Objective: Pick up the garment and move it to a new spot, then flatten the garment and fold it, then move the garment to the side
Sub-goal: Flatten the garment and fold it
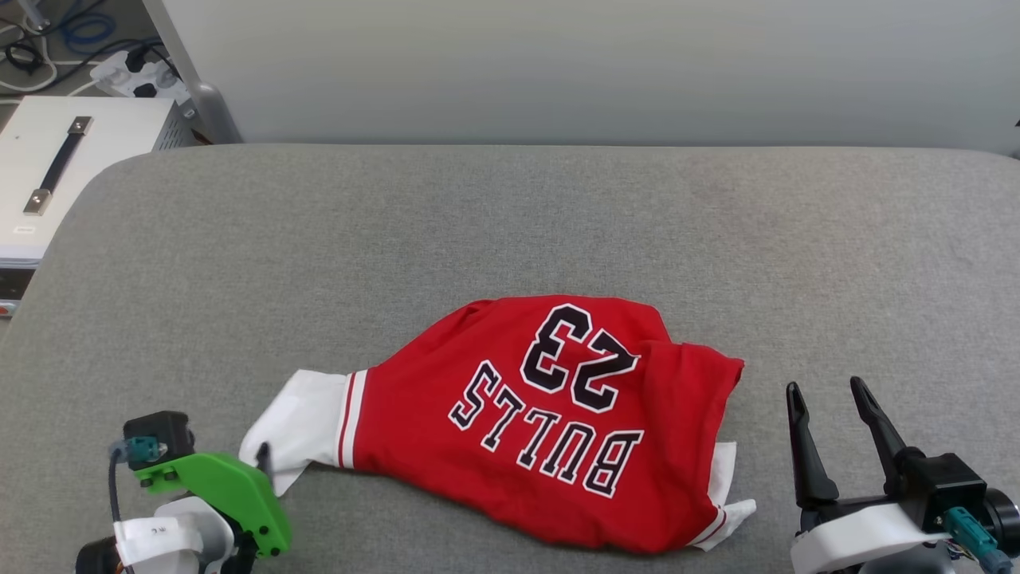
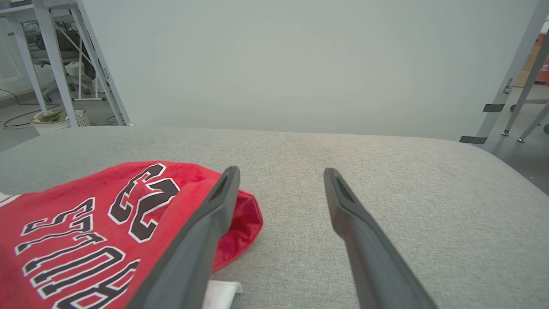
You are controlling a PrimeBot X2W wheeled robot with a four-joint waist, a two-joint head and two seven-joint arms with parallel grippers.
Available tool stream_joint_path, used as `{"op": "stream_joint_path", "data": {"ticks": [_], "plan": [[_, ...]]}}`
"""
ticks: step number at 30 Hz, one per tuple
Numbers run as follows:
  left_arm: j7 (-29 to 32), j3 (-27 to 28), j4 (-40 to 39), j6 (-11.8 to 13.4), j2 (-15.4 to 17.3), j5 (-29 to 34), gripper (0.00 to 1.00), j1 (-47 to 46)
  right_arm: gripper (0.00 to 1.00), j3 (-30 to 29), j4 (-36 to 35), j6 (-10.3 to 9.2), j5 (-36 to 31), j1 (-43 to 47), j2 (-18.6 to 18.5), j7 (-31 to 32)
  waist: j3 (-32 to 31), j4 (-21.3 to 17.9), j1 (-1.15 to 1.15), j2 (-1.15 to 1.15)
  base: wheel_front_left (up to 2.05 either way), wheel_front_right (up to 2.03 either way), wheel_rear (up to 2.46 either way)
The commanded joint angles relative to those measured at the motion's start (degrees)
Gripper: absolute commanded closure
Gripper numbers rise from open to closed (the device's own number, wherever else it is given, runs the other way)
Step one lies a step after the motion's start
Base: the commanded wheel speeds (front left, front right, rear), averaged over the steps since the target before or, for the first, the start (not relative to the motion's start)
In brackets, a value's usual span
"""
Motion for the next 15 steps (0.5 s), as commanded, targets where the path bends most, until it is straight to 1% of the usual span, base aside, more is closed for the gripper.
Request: {"op": "stream_joint_path", "data": {"ticks": [1,2,4,7,8,10,12,13,15], "plan": [[-1.44,-0.56,-0.50,-1.09,-0.23,0.94,0.00,0.01,0.00,0.11,0.35,-0.04,-0.32,0.96,0.01,-0.13,-0.63,0.21,0.00,0.00,0.00,0.00,0.00],[-2.49,-0.68,-0.86,-1.56,-0.38,1.18,0.00,-0.16,0.00,0.09,0.44,-0.04,-0.34,1.04,0.01,-0.13,-0.81,0.29,0.00,0.00,0.00,0.00,0.00],[-5.02,-1.61,-2.01,-3.76,-0.56,1.89,0.00,-0.57,0.00,0.03,0.61,-0.04,-0.42,1.15,0.01,-0.13,-1.36,0.51,0.00,0.00,0.00,0.00,0.00],[-10.41,-2.47,-3.97,-6.57,-0.87,3.38,0.00,-1.07,0.00,-0.29,0.30,-0.04,-0.48,1.28,0.01,-0.13,-2.15,0.94,0.00,0.00,0.00,0.00,0.00],[-12.01,-2.62,-4.42,-6.93,-0.93,3.99,0.00,-1.13,0.00,-0.43,0.22,-0.04,-0.55,1.35,0.01,-0.13,-2.36,1.09,0.00,0.00,0.00,0.00,0.00],[-15.77,-4.08,-5.85,-9.08,-0.58,6.07,0.00,-1.32,0.00,-0.50,-0.10,-0.04,-0.61,1.46,0.01,0.22,-2.75,1.47,0.00,0.00,0.00,0.00,0.00],[-19.60,-5.03,-6.92,-10.66,-0.81,7.48,0.00,-1.26,0.00,-0.01,-0.56,-0.04,0.23,1.59,0.01,1.86,-3.14,1.95,0.00,0.00,0.00,0.00,0.00],[-21.61,-5.78,-7.47,-11.61,-0.86,8.42,0.00,-1.21,0.00,0.73,-0.82,-0.04,0.91,1.68,-0.15,3.70,-3.30,2.22,0.00,0.00,0.00,0.00,0.00],[-24.16,-6.62,-8.16,-12.29,-1.46,9.78,0.00,-1.16,0.00,2.47,-1.63,-0.04,2.55,1.71,-1.43,7.90,-3.52,2.91,0.00,0.00,0.00,0.00,0.00]]}}
